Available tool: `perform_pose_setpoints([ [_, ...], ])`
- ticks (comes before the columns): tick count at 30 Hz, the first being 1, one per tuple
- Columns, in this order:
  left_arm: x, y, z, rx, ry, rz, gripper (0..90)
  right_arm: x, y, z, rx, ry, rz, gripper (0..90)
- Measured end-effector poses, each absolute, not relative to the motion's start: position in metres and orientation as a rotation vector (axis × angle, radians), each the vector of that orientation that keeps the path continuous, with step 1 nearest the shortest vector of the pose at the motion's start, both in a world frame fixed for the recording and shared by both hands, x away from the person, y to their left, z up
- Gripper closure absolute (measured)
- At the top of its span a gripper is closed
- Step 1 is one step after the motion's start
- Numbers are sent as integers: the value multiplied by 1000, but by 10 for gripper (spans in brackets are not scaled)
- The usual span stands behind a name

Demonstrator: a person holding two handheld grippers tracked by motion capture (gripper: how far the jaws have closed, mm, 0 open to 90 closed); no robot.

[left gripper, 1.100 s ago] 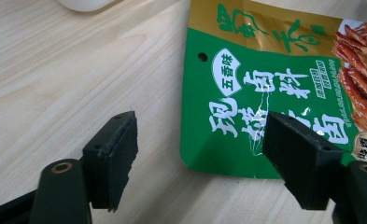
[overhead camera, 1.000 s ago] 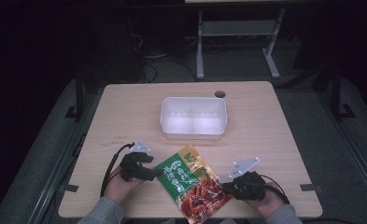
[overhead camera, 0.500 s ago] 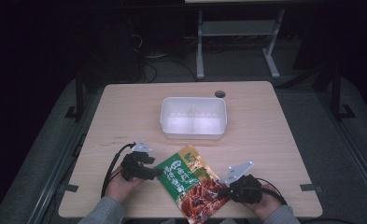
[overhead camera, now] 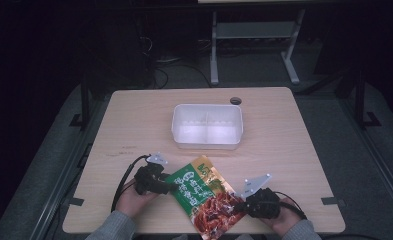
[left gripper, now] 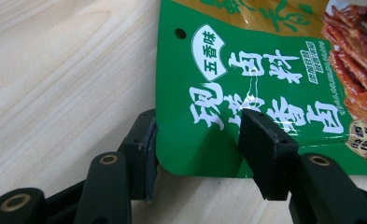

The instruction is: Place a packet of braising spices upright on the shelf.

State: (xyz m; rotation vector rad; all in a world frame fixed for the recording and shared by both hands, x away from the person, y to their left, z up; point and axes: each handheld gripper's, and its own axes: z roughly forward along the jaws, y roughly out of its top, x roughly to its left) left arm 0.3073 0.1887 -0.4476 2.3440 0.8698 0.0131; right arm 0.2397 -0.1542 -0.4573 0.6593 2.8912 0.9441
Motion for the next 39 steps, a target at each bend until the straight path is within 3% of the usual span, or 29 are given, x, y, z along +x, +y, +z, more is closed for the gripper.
perform_pose_setpoints([
  [3, 307, 189, -446, 2341, 862, 35, 539, 240, -155, -458, 662, 2892, 951, 898],
  [7, 305, 191, -442, 2321, 816, 6, 700, 240, -155, -458, 668, 2894, 956, 898],
  [14, 299, 185, -437, 2345, 746, 23, 856, 241, -156, -458, 674, 2894, 964, 898],
  [19, 297, 183, -433, 2354, 716, 36, 897, 242, -156, -458, 685, 2899, 973, 895],
  [27, 291, 182, -420, 2342, 683, 80, 898, 251, -162, -452, 752, 2892, 1021, 719],
  [30, 287, 179, -410, 2332, 661, 109, 898, 265, -164, -444, 787, 2871, 1048, 571],
  [35, 284, 178, -403, 2329, 643, 126, 899, 294, -158, -434, 831, 2889, 1078, 440],
  [39, 282, 176, -394, 2326, 624, 136, 898, 309, -152, -426, 829, 2900, 1078, 406],
])
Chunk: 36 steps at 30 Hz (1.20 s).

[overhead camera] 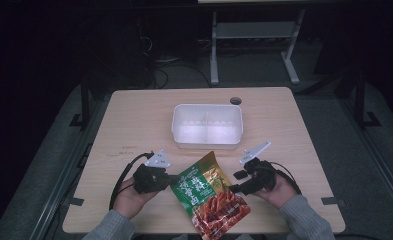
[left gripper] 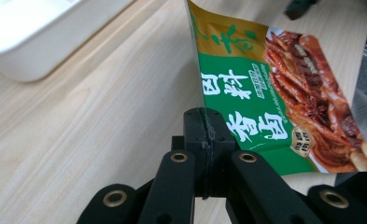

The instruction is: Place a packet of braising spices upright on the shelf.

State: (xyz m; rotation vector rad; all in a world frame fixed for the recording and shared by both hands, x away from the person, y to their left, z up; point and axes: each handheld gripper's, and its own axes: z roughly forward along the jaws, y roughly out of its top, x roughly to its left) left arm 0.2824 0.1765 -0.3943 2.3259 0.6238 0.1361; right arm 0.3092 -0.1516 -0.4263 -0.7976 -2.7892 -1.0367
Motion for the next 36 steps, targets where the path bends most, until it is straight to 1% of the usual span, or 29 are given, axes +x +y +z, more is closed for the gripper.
perform_pose_setpoints([
  [1, 281, 176, -391, 2328, 613, 144, 899, 318, -148, -421, -790, -2799, -1038, 392],
  [8, 279, 171, -377, 2322, 582, 168, 899, 345, -135, -406, -758, -2783, -1080, 355],
  [16, 278, 166, -371, 2324, 565, 187, 900, 367, -122, -412, -683, -2708, -1088, 345],
  [20, 278, 164, -369, 2323, 558, 192, 899, 376, -114, -420, -656, -2656, -1073, 368],
  [21, 278, 164, -369, 2326, 553, 194, 899, 378, -113, -421, -647, -2641, -1076, 394],
  [22, 277, 163, -368, 2325, 552, 194, 899, 378, -113, -421, -647, -2641, -1076, 394],
  [23, 277, 163, -368, 2327, 551, 198, 899, 380, -112, -421, -636, -2626, -1072, 422],
  [24, 277, 162, -368, 2331, 547, 203, 900, 384, -109, -421, -612, -2595, -1063, 480],
  [25, 277, 162, -368, 2332, 548, 205, 900, 384, -109, -421, -612, -2595, -1063, 480],
  [26, 278, 162, -368, 2334, 549, 205, 900, 384, -109, -420, -604, -2591, -1059, 512],
  [27, 278, 162, -369, 2335, 550, 205, 900, 385, -108, -419, -586, -2573, -1076, 565],
  [28, 279, 162, -369, 2332, 556, 202, 900, 385, -108, -419, -586, -2573, -1076, 565],
  [29, 279, 162, -370, 2332, 560, 202, 900, 385, -109, -420, -586, -2573, -1073, 588],
  [31, 280, 162, -371, 2331, 572, 205, 899, 386, -113, -420, -574, -2567, -1082, 690],
  [36, 284, 162, -373, 2324, 595, 205, 899, 384, -117, -415, -535, -2584, -1103, 857],
])
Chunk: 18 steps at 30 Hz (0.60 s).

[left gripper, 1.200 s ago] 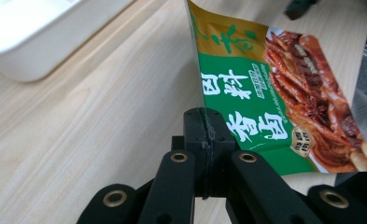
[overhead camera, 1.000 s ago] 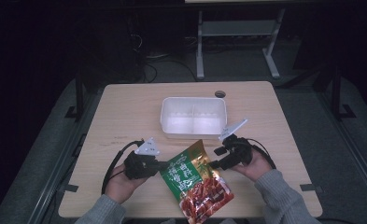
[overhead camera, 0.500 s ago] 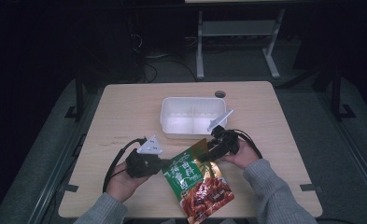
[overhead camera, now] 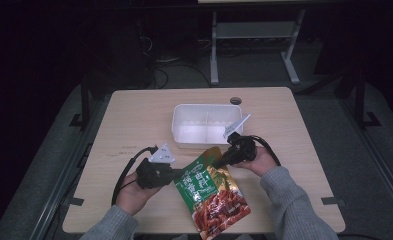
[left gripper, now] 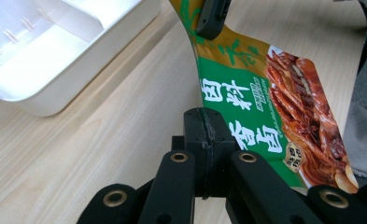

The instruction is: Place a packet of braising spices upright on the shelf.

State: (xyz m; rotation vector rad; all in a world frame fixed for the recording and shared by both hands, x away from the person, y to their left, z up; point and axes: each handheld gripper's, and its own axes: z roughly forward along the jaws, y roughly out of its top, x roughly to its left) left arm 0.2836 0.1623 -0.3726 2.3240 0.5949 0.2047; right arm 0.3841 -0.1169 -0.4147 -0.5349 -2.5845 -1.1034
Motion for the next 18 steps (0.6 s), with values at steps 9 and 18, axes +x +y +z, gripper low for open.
perform_pose_setpoints([
  [9, 292, 165, -378, 2338, 671, 190, 749, 378, -126, -406, -519, -2582, -1102, 899],
  [18, 291, 181, -383, 2302, 742, 213, 505, 374, -133, -401, -543, -2610, -1086, 900],
])
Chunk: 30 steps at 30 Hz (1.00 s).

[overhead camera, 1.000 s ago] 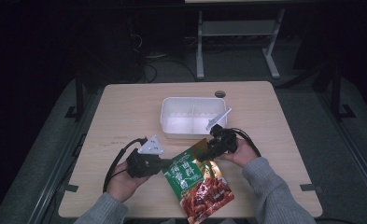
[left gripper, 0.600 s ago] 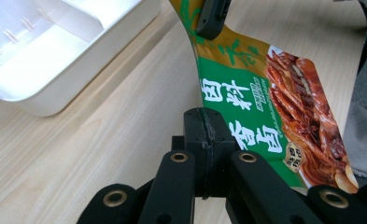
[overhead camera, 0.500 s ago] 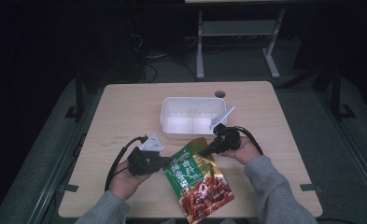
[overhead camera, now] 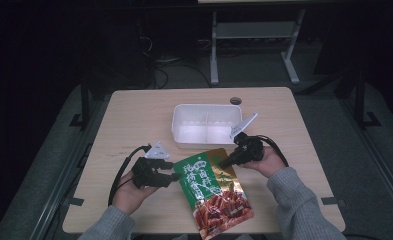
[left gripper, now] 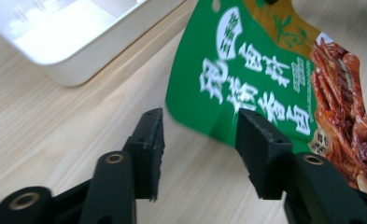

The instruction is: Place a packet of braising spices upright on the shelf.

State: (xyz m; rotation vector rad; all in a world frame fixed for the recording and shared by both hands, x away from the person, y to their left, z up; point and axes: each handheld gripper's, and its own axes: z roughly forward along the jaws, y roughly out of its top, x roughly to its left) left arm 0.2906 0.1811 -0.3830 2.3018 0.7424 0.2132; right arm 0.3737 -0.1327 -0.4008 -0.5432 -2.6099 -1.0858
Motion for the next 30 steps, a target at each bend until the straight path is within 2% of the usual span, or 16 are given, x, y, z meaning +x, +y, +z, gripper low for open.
perform_pose_setpoints([
  [4, 287, 192, -387, 2299, 758, 210, 472, 371, -140, -396, -563, -2612, -1101, 899],
  [13, 279, 215, -402, 2282, 798, 212, 465, 361, -156, -378, -607, -2649, -1149, 899],
  [30, 277, 230, -420, 2266, 864, 229, 452, 336, -173, -335, -526, -2667, -1288, 900],
])
